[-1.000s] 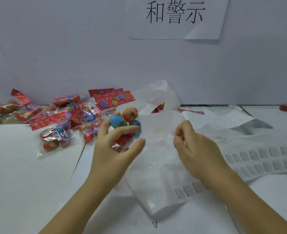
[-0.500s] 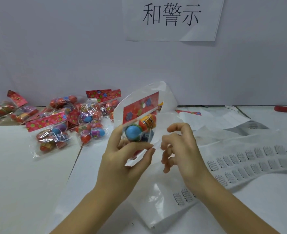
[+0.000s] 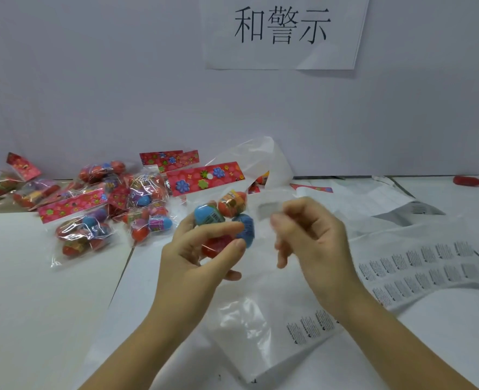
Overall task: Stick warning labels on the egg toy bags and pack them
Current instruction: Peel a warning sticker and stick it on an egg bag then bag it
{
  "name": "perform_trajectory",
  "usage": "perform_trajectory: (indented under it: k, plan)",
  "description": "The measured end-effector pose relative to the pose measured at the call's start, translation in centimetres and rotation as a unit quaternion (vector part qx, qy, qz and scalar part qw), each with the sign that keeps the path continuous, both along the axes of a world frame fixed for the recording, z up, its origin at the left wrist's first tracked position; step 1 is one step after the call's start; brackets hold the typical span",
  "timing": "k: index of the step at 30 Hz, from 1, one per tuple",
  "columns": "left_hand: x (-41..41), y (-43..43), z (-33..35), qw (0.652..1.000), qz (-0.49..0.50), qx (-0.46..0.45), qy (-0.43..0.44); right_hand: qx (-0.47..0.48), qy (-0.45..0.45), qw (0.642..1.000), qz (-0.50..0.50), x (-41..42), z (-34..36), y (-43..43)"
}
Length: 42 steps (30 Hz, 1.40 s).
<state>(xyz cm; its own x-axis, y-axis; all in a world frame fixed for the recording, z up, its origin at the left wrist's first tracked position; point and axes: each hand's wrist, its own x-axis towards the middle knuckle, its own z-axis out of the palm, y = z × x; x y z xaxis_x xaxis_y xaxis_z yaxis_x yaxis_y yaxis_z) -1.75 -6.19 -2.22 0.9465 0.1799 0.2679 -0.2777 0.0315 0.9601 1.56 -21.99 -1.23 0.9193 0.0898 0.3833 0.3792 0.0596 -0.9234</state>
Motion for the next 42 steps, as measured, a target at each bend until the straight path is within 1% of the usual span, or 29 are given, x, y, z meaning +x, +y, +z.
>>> perform_trajectory:
  k: [2,3,4,6,8,9,13,16,18,20,21,23,24,25,26,27,29,31,34,37,39,42]
  plan:
    - [0.0,0.1,0.1,0.998,-0.002,-0.055,0.008,0.125,0.014,0.991,-0.041,0.5,0.1,-0.4]
    - [0.0,0.2,0.2,0.996,-0.010,-0.092,0.008,0.147,0.024,0.988,-0.051,0.7,0.2,-0.6]
    - [-0.1,0.3,0.3,0.991,-0.027,-0.128,0.005,0.139,0.039,0.989,-0.040,0.8,0.2,-0.6]
    - [-0.3,0.3,0.6,0.982,-0.068,-0.174,-0.002,0.087,0.077,0.993,0.024,0.6,0.0,-0.4]
    - [-0.6,0.1,0.9,0.976,-0.110,-0.186,-0.009,0.031,0.099,0.992,0.078,0.0,-0.2,0.3]
    - [-0.7,0.0,1.0,0.976,-0.123,-0.181,-0.008,0.023,0.096,0.992,0.082,-0.2,-0.4,0.6]
    - [-0.6,-0.2,0.6,0.980,-0.115,-0.161,-0.013,0.080,0.060,0.993,0.059,-1.0,-0.1,0.8]
    - [-0.4,-0.3,0.3,0.984,-0.071,-0.162,0.000,0.091,0.029,0.995,0.042,-1.2,0.1,0.8]
    - [-0.1,-0.2,-0.1,0.989,-0.006,-0.149,0.024,0.069,-0.008,0.997,0.013,-1.4,0.0,0.9]
    - [-0.1,-0.3,-0.5,0.990,0.037,-0.129,0.046,0.005,-0.078,0.996,-0.044,-1.7,-0.4,1.0]
    - [-0.1,-0.4,-0.7,0.990,0.020,-0.131,0.054,-0.046,-0.118,0.989,-0.075,-1.8,-0.6,1.0]
    - [-0.6,-1.0,-0.7,0.978,-0.095,-0.177,0.063,-0.147,-0.172,0.969,-0.101,-2.0,-1.2,1.3]
    - [-1.0,-1.4,-0.5,0.965,-0.147,-0.204,0.069,-0.185,-0.185,0.961,-0.095,-2.1,-1.3,1.4]
    - [-1.2,-1.5,-0.3,0.956,-0.176,-0.223,0.074,-0.207,-0.198,0.955,-0.079,-2.3,-1.4,1.5]
    - [-1.3,-1.4,-0.1,0.952,-0.177,-0.237,0.080,-0.215,-0.218,0.950,-0.055,-2.4,-1.5,1.6]
    - [-1.2,-1.1,0.0,0.950,-0.164,-0.250,0.086,-0.206,-0.238,0.949,-0.028,-2.5,-1.5,1.6]
    - [-0.8,-0.4,0.4,0.949,-0.135,-0.270,0.093,-0.142,-0.244,0.959,0.012,-2.6,-1.3,1.5]
    - [-0.4,0.0,0.7,0.948,-0.120,-0.280,0.094,-0.080,-0.226,0.971,-0.010,-2.4,-0.8,1.3]
    - [-0.3,0.0,0.9,0.941,-0.120,-0.302,0.096,-0.019,-0.164,0.984,-0.062,-1.8,-0.4,0.9]
    - [-0.3,0.3,0.8,0.933,-0.120,-0.322,0.107,0.026,-0.080,0.995,-0.053,-1.2,-0.3,0.7]
    - [-0.1,0.6,0.6,0.938,-0.128,-0.303,0.108,0.057,-0.042,0.997,-0.021,-1.1,-0.2,0.7]
    - [0.2,0.7,0.4,0.964,-0.105,-0.220,0.105,0.074,-0.028,0.997,0.001,-1.3,-0.1,0.7]
